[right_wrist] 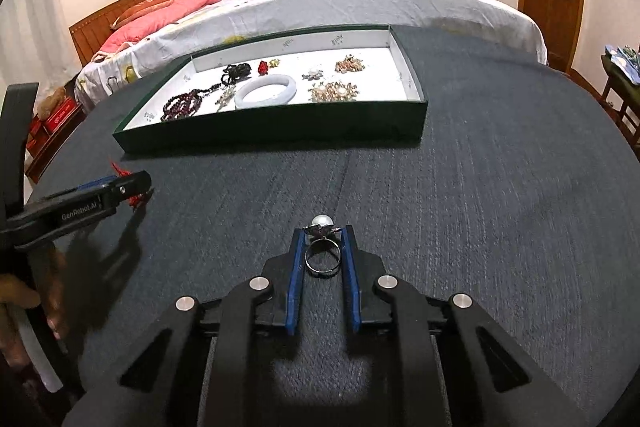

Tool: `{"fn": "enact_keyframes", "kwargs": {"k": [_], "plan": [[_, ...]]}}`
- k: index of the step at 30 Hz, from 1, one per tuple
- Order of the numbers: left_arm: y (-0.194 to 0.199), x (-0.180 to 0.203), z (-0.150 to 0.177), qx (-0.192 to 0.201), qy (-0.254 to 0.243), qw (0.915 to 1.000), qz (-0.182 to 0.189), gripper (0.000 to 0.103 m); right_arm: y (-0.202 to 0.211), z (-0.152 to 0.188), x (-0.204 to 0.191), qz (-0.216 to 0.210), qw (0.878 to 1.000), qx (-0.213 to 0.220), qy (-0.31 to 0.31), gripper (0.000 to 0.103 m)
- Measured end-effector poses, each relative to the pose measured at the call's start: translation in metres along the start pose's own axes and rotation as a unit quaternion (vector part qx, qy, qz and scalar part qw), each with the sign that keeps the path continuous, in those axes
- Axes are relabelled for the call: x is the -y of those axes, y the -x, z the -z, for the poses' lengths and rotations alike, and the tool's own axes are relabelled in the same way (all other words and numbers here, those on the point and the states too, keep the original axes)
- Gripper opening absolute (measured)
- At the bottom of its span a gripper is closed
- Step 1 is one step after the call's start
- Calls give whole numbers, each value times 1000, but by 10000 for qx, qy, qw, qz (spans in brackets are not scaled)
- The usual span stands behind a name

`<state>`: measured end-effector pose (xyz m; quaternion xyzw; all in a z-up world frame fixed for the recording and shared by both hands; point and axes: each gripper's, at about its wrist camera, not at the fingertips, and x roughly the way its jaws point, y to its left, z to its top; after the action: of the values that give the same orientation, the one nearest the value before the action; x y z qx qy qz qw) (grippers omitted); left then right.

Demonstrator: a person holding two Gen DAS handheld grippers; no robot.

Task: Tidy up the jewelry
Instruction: 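Grasp the red tassel with gold ingot using the left tool while the right tool holds the ring, then carry the ring and red tassel into the tray and open both tools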

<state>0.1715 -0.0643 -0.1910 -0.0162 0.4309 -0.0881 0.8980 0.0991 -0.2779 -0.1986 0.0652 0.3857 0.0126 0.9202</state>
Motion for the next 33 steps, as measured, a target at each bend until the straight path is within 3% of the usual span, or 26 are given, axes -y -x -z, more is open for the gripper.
{"fn": "enact_keyframes", "kwargs": {"k": [7, 10, 13, 18, 33], "plan": [[-1, -5, -3, 17, -10, 10000, 17, 58, -5, -9, -2, -70, 10000, 38, 0, 19], [0, -6, -3, 36, -64, 10000, 30, 46, -7, -11, -5, -107, 9999, 31, 11, 19], [1, -5, -3, 36, -141, 9998, 105, 25, -9, -10, -6, -135, 9999, 19, 20, 19], [6, -3, -3, 178, -220, 9995, 165, 15, -10, -9, -6, -174, 9998, -10, -19, 19], [12, -3, -3, 251, -260, 9992, 182, 14, -9, -8, -7, -176, 9998, 1, -40, 19]]}}
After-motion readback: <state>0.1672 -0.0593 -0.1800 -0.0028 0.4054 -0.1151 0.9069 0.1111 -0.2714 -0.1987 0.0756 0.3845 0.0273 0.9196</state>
